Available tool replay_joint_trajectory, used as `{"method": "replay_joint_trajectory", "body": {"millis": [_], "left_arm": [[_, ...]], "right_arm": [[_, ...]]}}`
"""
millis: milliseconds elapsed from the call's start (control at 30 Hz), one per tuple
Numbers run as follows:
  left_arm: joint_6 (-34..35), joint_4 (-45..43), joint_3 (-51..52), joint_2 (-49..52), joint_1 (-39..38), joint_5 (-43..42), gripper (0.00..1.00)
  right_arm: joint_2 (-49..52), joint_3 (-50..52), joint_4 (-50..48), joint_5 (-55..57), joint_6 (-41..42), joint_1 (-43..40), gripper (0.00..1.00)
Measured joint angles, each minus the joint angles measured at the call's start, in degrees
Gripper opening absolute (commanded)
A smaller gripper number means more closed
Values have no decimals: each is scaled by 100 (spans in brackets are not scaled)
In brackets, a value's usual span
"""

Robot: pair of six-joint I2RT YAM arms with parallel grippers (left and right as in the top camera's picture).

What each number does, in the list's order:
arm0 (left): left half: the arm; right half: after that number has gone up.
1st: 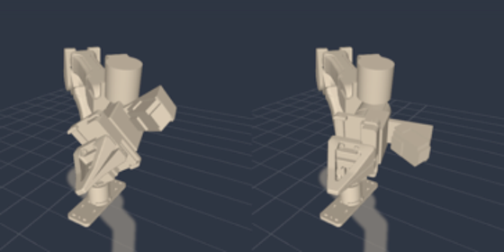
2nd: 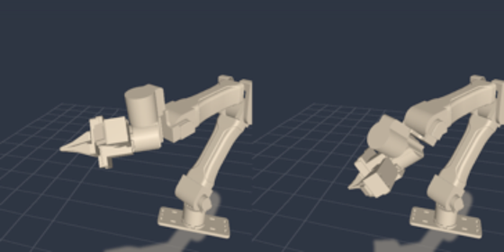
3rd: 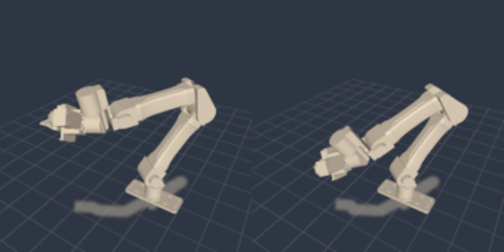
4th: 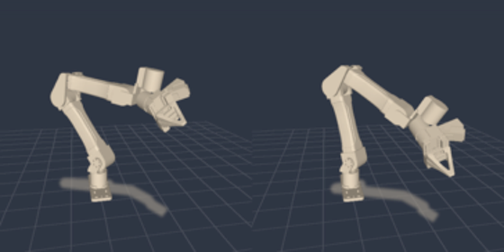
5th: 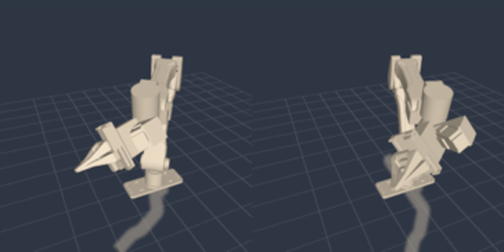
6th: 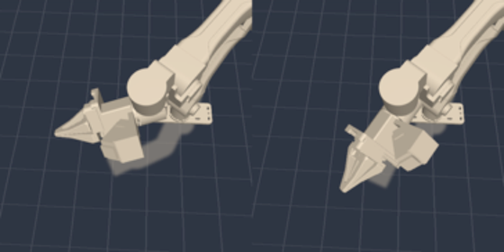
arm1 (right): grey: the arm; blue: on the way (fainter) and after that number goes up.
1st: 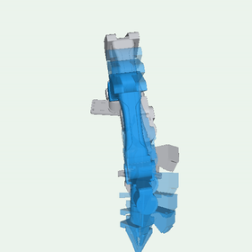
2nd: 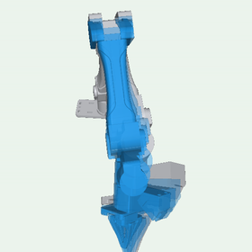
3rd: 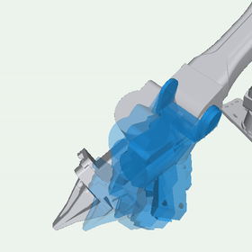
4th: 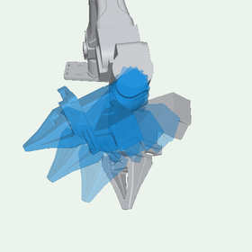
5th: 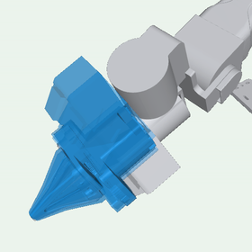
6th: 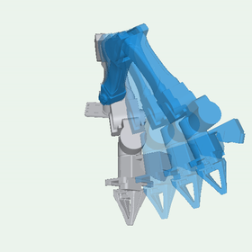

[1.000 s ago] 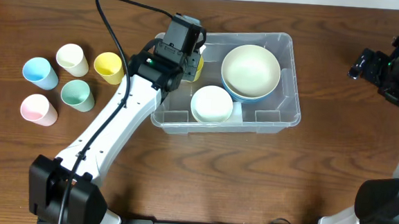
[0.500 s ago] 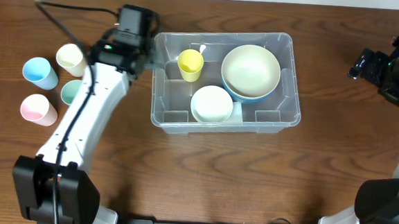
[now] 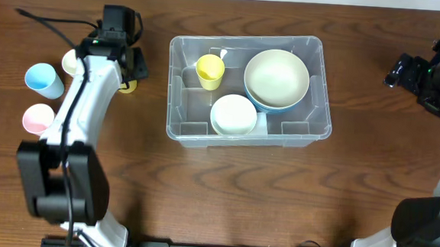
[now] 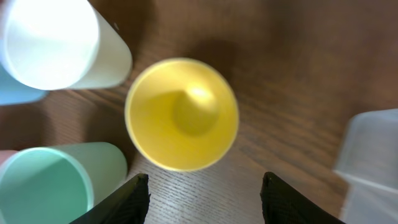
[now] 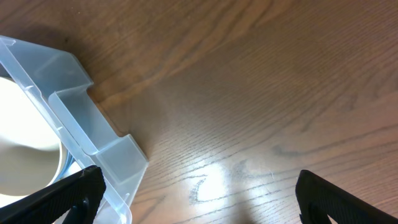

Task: Pack container
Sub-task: 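Grip the back yellow cup with the left gripper and carry it toward the bin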

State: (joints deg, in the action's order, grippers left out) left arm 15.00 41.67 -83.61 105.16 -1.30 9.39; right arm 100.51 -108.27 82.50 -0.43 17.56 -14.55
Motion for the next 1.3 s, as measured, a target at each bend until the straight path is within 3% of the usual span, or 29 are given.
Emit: {"method": "replay_joint_trajectory", "body": {"millis": [300, 467, 967, 1300], "left_arm": [[-98, -157, 0, 376, 2, 0, 58], [-188, -245, 0, 376, 2, 2, 41], [-328, -186, 0, 682, 2, 0, 38], [-380, -160, 0, 811, 2, -4, 9]], "right_arm": [[0, 0, 2, 0, 0, 0, 99], [0, 0, 2, 0, 0, 0, 99], [0, 0, 0, 0, 0, 0, 99], [0, 0, 2, 0, 0, 0, 99]]}}
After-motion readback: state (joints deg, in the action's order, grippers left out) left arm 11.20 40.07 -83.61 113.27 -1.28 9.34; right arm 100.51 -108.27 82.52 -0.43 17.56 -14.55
